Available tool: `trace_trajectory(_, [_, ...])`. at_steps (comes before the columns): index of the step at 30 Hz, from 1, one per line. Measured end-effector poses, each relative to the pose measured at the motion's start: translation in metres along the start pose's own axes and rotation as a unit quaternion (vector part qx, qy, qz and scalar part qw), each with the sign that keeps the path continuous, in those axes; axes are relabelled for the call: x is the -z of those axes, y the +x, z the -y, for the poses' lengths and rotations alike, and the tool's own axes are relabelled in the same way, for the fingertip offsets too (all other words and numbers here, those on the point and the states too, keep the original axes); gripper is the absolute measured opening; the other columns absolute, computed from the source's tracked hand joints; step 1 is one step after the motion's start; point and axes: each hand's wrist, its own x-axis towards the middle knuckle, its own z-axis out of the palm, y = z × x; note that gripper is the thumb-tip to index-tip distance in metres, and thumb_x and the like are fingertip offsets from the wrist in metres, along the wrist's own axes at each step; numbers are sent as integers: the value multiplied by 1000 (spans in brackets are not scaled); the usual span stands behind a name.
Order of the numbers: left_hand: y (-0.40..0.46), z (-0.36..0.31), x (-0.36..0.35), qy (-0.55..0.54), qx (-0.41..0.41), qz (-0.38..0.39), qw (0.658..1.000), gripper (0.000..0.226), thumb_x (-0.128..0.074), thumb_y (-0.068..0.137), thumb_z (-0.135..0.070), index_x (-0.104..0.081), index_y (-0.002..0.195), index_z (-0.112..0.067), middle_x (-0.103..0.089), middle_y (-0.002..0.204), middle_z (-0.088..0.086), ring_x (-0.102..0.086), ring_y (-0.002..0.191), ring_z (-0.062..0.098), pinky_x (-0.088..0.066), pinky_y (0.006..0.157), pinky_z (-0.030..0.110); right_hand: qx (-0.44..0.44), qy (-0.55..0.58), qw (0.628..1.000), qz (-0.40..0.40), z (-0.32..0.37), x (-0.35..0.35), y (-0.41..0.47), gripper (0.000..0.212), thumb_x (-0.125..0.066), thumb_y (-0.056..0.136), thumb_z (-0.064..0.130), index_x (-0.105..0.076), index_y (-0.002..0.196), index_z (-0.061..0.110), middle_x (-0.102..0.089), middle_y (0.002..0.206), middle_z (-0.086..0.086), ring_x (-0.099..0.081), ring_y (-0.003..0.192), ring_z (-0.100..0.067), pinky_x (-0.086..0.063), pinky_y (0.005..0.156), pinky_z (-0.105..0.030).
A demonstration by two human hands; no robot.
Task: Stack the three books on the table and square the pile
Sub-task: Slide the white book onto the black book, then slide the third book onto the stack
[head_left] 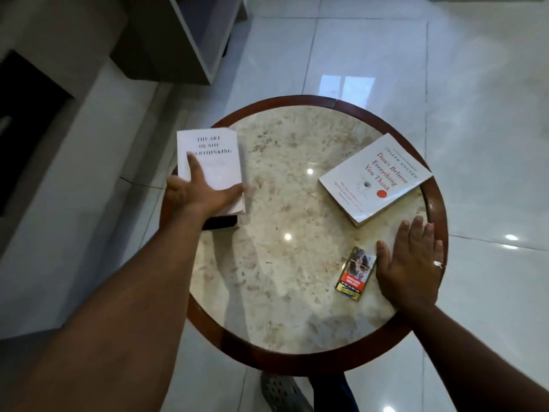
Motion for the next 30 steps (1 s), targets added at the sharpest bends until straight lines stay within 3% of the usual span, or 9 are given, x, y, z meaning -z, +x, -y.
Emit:
trace_trajectory(4, [3, 27, -11, 7, 33, 47, 998, 141, -58, 42, -94, 16, 149, -40, -19, 141, 18, -28, 127, 42, -31, 106, 54, -1, 2, 1000, -11, -2, -1, -1, 73, -25, 98, 53, -27, 152, 4, -19, 163, -19, -13, 151, -37, -10, 121, -53])
trace_trajectory(10, [6, 24, -37, 52, 42, -15, 998, 137, -56, 43, -94, 5, 149, -34, -14, 149, 16, -20, 135, 43, -23, 110, 62, 10, 7, 1000, -23, -2, -3, 1, 74, -25, 97, 53, -25, 153, 4, -18, 163, -20, -13, 151, -38, -10, 121, -54])
trace_trajectory(15, [7, 22, -46, 51, 32, -41, 997, 129, -58, 52, -89, 3, 151, -31, -25, 145, 19, -31, 127, 40, -34, 102, 52, 6, -1, 999, -34, -1, -5, 0, 72, -26, 98, 51, -29, 152, 3, -22, 162, -21, -17, 150, -39, -12, 120, -54])
trace_trajectory(20, [-33, 3, -83, 88, -37, -59, 994, 130, -55, 49, -91, 1, 149, -31, -26, 141, 19, -33, 122, 39, -33, 100, 51, 0, -13, 1000, -18, -3, -3, 0, 72, -24, 99, 52, -26, 154, 5, -18, 164, -18, -13, 152, -35, -9, 122, -51])
trace_trajectory(30, [-33, 2, -90, 39, -61, -121, 990, 118, -48, 54, -93, -13, 148, -30, -31, 140, 16, -33, 119, 36, -31, 98, 49, 9, 3, 1000, -21, -4, -4, -1, 74, -18, 99, 56, -23, 155, 7, -13, 166, -15, -8, 153, -31, -7, 123, -50])
